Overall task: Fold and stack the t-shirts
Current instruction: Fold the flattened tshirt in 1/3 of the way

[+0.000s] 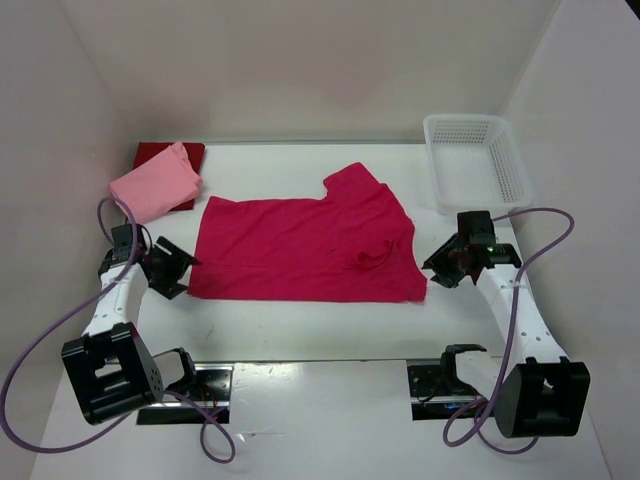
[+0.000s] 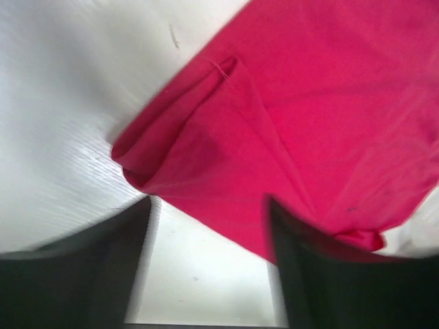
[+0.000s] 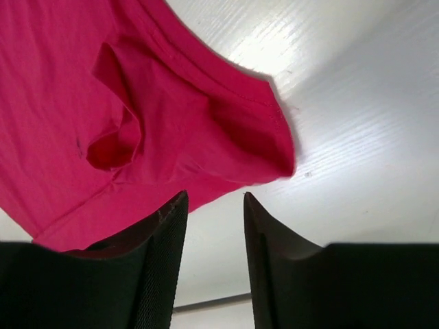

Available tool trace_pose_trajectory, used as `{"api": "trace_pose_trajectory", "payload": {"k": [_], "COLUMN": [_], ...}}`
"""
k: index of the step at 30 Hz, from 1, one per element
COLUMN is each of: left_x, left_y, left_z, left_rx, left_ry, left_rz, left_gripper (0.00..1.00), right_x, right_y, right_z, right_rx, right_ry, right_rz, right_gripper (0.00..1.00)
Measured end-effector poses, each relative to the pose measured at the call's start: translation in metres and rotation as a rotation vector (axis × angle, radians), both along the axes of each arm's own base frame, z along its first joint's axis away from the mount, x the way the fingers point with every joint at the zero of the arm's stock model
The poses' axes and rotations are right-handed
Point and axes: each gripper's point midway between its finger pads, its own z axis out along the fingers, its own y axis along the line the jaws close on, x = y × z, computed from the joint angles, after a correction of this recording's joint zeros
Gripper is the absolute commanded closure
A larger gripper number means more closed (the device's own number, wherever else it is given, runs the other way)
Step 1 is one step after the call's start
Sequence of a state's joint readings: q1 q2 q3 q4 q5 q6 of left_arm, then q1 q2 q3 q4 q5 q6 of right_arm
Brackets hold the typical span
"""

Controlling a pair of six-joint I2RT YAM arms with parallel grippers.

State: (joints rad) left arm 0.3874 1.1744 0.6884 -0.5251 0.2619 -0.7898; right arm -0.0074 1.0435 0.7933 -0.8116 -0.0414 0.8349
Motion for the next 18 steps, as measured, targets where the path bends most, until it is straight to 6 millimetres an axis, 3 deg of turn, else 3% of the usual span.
{"api": "trace_pose_trajectory", "payload": {"k": [2, 4, 5, 6, 8, 9, 10, 13, 18], "left_x": [-0.002, -0.003, -0.004, -0.004, 0.002, 0.008, 0.015, 0.033, 0.046], "left_y": [0.000, 0.001, 0.002, 0.004, 0.007, 0.007, 0.006, -0.009, -0.073], "left_z": [-0.001, -0.001, -0.001, 0.000, 0.009, 0.015, 0.021, 0.035, 0.045], "left_rx": [-0.004, 0.001, 0.008, 0.014, 0.029, 0.034, 0.036, 0.047, 0.034], "left_ry": [0.010, 0.017, 0.022, 0.023, 0.001, -0.031, -0.064, -0.165, -0.260], "left_rz": [0.007, 0.013, 0.013, 0.015, 0.012, 0.001, -0.007, -0.085, -0.285], "left_gripper": [0.00, 0.00, 0.00, 0.06, 0.32, 0.64, 0.73, 0.83, 0.78], "right_x": [-0.003, -0.003, -0.002, 0.000, 0.004, 0.009, 0.012, 0.022, 0.023], "right_y": [0.001, 0.002, 0.003, 0.004, 0.012, 0.019, 0.026, 0.053, 0.112], "right_z": [0.002, 0.009, 0.014, 0.017, 0.026, 0.029, 0.029, 0.022, -0.021], "right_rx": [0.002, 0.000, -0.002, -0.004, 0.008, 0.022, 0.037, 0.074, 0.077], "right_ry": [0.000, -0.008, -0.021, -0.033, -0.063, -0.084, -0.095, -0.095, 0.007], "right_rz": [0.009, 0.020, 0.036, 0.052, 0.091, 0.119, 0.149, 0.246, 0.455], "right_gripper": [0.53, 0.56, 0.67, 0.77, 1.00, 1.00, 1.00, 1.00, 1.00]}}
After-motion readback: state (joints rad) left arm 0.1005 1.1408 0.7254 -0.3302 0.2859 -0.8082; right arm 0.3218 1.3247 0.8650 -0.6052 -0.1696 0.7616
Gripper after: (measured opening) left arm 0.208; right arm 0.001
